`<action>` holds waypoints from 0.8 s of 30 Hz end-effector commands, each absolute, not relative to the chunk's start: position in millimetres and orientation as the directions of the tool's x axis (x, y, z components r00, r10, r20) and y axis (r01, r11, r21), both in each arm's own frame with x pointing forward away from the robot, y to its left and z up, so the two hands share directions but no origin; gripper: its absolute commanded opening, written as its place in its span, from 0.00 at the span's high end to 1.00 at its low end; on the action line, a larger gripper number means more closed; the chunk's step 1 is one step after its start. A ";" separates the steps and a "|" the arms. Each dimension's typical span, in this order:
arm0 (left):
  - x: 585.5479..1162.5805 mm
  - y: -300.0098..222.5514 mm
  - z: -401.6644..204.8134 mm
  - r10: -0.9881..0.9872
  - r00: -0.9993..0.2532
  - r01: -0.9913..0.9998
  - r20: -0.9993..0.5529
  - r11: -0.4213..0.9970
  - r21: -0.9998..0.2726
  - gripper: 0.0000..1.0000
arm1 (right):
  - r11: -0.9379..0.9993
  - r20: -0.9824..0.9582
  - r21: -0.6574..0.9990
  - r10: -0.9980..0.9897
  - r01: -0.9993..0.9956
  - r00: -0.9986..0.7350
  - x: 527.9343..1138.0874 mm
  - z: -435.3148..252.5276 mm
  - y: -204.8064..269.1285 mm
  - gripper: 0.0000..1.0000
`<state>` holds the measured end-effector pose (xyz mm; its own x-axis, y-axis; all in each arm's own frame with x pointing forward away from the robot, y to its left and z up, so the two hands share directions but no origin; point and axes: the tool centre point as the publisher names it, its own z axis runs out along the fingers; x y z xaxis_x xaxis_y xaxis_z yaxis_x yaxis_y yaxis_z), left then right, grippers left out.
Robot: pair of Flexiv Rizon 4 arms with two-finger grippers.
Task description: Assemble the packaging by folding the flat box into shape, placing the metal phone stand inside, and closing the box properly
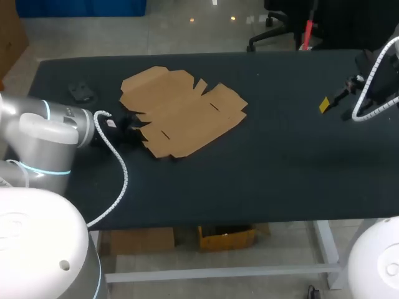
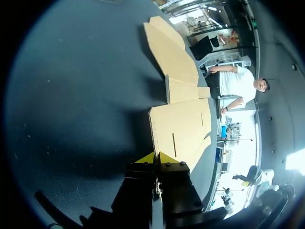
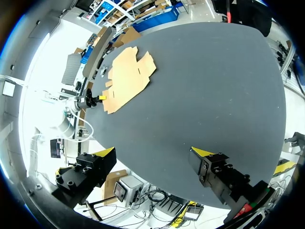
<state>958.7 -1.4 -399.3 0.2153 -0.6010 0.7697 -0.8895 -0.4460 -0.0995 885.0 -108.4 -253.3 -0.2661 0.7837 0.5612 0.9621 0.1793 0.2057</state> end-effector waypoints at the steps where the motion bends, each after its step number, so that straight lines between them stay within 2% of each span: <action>1: 958.9 -6.9 -393.3 -0.637 0.221 -0.926 0.739 -0.374 -0.046 1.00 | 0.184 0.567 0.199 0.779 0.962 -0.267 886.3 -252.3 -109.2 0.00; 24: 925.5 -43.2 -386.4 -0.733 0.155 -0.988 0.662 -0.116 0.104 1.00 | 0.179 0.577 0.171 0.779 0.969 -0.246 880.6 -251.3 -110.1 0.00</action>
